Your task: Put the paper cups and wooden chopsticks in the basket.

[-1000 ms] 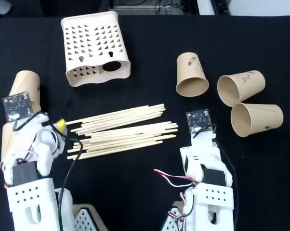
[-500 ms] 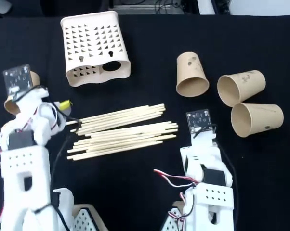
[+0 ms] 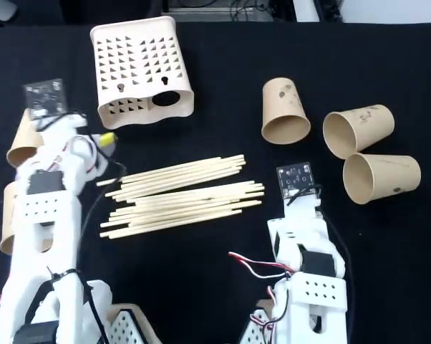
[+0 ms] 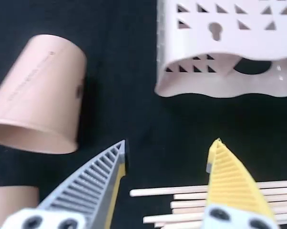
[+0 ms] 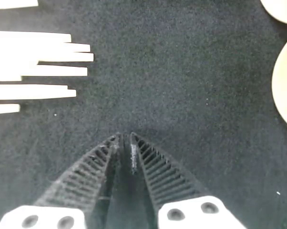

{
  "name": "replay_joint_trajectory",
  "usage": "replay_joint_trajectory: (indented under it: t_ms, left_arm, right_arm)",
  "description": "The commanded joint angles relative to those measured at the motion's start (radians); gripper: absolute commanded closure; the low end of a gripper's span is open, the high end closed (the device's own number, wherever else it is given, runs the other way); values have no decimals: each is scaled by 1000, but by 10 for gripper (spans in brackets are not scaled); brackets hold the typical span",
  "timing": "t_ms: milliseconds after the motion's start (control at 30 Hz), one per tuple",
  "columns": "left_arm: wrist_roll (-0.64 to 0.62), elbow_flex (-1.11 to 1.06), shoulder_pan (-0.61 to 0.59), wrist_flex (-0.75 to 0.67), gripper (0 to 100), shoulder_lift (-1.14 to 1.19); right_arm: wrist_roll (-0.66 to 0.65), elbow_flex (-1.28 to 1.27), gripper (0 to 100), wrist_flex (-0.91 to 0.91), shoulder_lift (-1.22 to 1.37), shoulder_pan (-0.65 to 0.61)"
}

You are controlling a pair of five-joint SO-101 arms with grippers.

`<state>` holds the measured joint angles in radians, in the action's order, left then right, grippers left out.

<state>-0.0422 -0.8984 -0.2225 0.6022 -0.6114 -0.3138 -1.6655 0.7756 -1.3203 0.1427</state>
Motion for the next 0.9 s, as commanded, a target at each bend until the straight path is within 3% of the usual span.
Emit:
replay_joint_trajectory:
  t_ms: [0, 233, 400, 500, 667, 867]
  left_arm:
    - [6, -45, 54, -160, 726, -2]
    - [-71, -117, 16, -399, 727, 2]
    - [-60, -76, 13, -428, 743, 68]
    - [-64, 10, -10, -397, 742, 181]
    - [-126, 131, -4, -216, 720, 287]
    - [-141, 136, -5, -201, 720, 287]
  right_arm:
    - [-8, 4, 962, -20, -10, 9]
    - [-8, 4, 962, -20, -10, 9]
    - [-8, 4, 962, -20, -10, 9]
    - [-8, 4, 962, -20, -10, 9]
    - [-8, 4, 962, -20, -10, 9]
    - [-8, 4, 962, -20, -10, 9]
